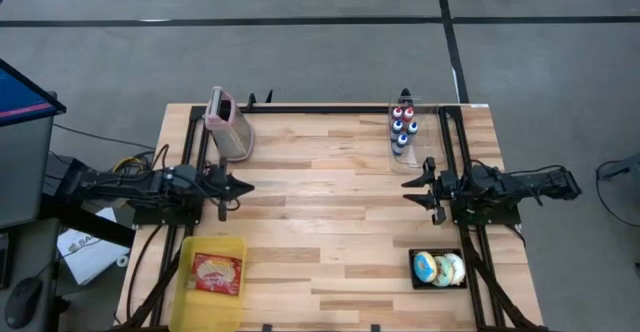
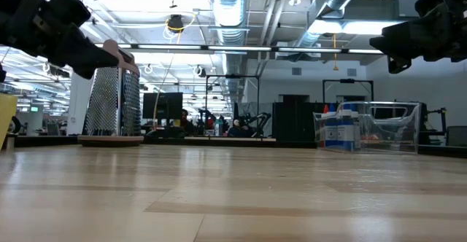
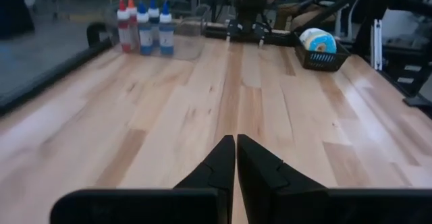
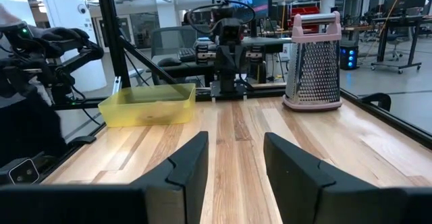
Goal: Pick & Place Food Item
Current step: Return to Home Position
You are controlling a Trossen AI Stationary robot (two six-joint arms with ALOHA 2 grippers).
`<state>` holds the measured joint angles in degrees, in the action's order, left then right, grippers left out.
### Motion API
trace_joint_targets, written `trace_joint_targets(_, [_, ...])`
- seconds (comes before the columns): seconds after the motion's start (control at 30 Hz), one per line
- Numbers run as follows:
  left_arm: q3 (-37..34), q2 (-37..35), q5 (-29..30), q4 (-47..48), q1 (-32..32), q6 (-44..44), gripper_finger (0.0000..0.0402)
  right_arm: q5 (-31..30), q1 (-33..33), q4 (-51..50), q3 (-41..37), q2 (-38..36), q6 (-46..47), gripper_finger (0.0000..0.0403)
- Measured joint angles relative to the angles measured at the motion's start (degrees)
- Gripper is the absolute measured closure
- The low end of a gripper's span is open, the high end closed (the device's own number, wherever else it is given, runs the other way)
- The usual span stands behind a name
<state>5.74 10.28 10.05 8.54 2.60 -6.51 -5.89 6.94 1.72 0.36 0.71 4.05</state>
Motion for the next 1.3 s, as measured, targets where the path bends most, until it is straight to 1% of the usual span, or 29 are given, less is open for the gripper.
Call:
trace_joint_targets(0.07, [0.00,-0.86,-0.10,0.00,0.01,1.59,0.0390,0.00,0.00,0.00,0.00,0.00,0.00,0.0266])
trace_joint_targets(0.17, [0.00,-1.44,-0.15,-0.05,-0.01,1.59,0.0390,0.00,0.00,0.00,0.00,0.02,0.00,0.0266])
trace_joint_targets(0.43, [0.00,-0.36,-0.21,-0.04,0.00,1.59,0.0390,-0.02,0.00,0.00,0.00,0.02,0.00,0.0266])
trace_joint_targets(1.3, [0.00,-0.37,-0.31,-0.01,0.00,1.59,0.0390,-0.01,0.00,0.00,-0.02,0.02,0.00,0.0266])
